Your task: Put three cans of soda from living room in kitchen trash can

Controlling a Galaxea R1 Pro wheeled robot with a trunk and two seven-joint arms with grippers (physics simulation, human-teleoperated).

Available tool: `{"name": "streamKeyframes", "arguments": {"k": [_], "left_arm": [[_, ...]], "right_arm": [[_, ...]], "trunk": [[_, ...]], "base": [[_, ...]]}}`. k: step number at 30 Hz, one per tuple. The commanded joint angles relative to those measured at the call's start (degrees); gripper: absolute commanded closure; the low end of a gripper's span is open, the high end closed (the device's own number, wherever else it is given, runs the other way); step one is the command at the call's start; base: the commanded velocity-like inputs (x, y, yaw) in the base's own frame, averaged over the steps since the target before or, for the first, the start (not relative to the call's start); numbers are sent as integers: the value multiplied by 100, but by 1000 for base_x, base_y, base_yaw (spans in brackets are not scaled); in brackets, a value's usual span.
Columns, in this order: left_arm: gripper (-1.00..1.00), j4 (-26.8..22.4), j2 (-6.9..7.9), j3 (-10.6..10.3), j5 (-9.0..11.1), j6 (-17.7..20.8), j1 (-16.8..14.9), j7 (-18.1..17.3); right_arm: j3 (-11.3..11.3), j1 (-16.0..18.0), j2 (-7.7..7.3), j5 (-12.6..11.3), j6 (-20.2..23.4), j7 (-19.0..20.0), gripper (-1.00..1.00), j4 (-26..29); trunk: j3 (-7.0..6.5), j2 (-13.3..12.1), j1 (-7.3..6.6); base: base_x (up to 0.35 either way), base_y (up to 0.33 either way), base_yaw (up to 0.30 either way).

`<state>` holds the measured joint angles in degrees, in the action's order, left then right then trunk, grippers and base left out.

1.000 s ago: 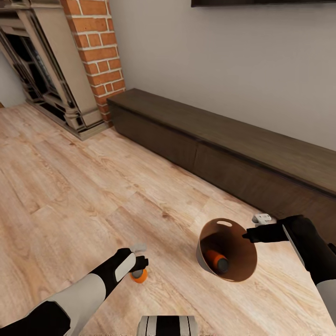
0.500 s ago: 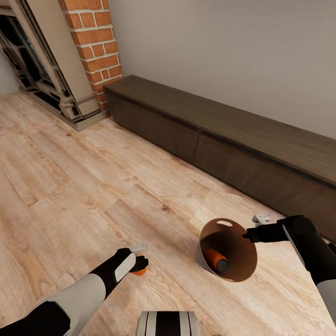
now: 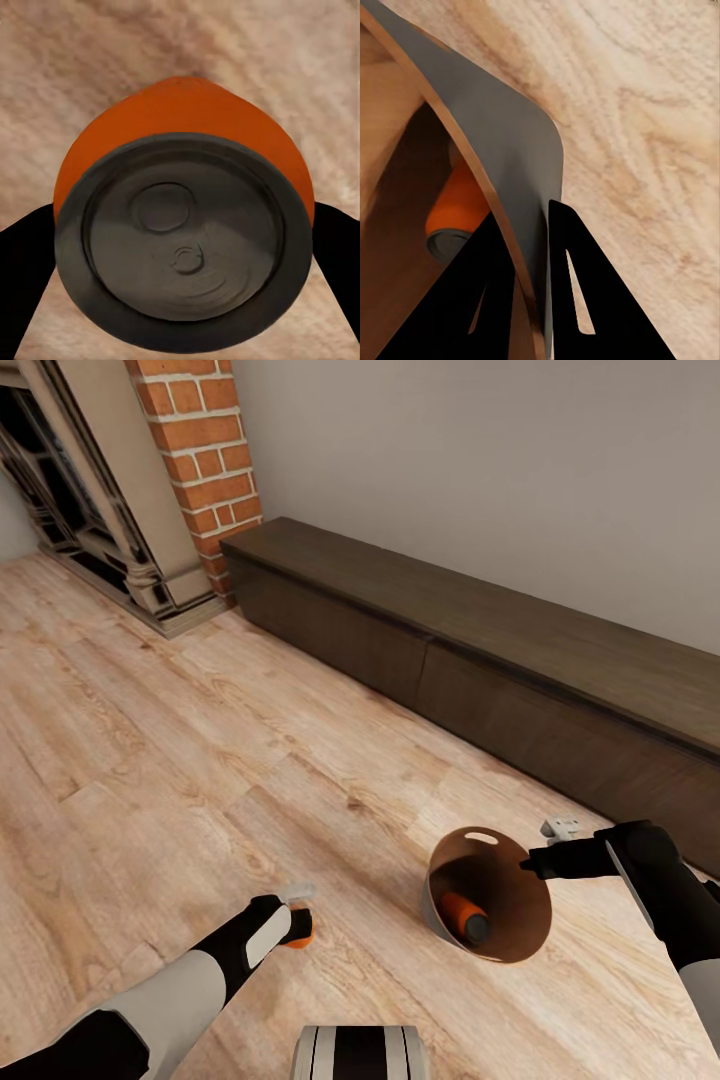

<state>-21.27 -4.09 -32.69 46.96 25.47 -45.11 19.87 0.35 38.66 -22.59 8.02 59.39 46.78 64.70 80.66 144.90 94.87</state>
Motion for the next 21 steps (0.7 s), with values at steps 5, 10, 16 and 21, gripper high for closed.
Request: {"name": "streamKeyframes", "arguments": {"k": [5, 10, 16, 21], "left_arm": [[100, 0, 0, 13, 6, -33, 2, 0], [100, -21, -8, 43, 54, -142, 40, 2], [100, -53, -3, 51, 66, -534, 172, 2], [100, -272, 22, 77, 67, -569, 235, 29]], "right_arm": [[6, -5, 0, -143, 61, 33, 100, 21], [-4, 11, 8, -143, 61, 33, 100, -46], [24, 11, 57, -120, 61, 33, 100, -290], [27, 68, 61, -117, 61, 33, 100, -581]], "trunk": [[0, 0, 0], [-67, -4, -8], [-200, -12, -24], [-310, -19, -36]], "base": [[0, 0, 0], [0, 0, 0], [0, 0, 0], [0, 0, 0]]}}
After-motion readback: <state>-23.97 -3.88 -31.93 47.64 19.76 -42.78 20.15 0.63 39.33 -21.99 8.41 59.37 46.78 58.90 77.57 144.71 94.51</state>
